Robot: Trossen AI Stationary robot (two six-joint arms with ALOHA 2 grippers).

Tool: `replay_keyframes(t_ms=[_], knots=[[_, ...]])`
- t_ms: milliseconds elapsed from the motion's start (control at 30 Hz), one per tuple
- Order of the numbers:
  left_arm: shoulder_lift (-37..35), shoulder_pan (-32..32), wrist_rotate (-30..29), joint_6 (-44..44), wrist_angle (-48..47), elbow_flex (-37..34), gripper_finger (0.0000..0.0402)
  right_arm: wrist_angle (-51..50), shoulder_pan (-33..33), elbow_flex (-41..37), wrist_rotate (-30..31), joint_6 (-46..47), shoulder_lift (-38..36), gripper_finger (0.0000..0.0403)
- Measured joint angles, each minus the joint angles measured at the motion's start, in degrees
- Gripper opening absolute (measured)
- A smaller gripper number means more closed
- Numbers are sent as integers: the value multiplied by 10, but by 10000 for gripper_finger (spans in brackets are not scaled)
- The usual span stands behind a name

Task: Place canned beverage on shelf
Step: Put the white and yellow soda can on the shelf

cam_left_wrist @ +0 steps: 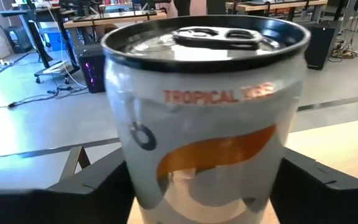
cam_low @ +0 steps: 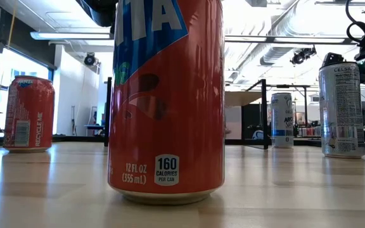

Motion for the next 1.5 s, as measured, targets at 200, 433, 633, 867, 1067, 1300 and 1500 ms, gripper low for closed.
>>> replay_keyframes(t_ms=[200,433,633,867,1067,1300,1500], knots=[[0,0,0,8,0,0,219,0,0,0,0,0,0,328],[0,0,-25,8,-5,0,211,0,0,0,0,0,0,328],[0,-1,-42,8,-10,0,209,0,0,0,0,0,0,328],[-8,8,-48,-2,-12,0,208,0,0,0,0,0,0,328],[-18,28,-41,-2,-10,0,208,0,0,0,0,0,0,328],[-18,64,6,-17,-11,0,208,0,0,0,0,0,0,328],[-18,84,20,-14,-10,0,208,0,0,0,0,0,0,328]])
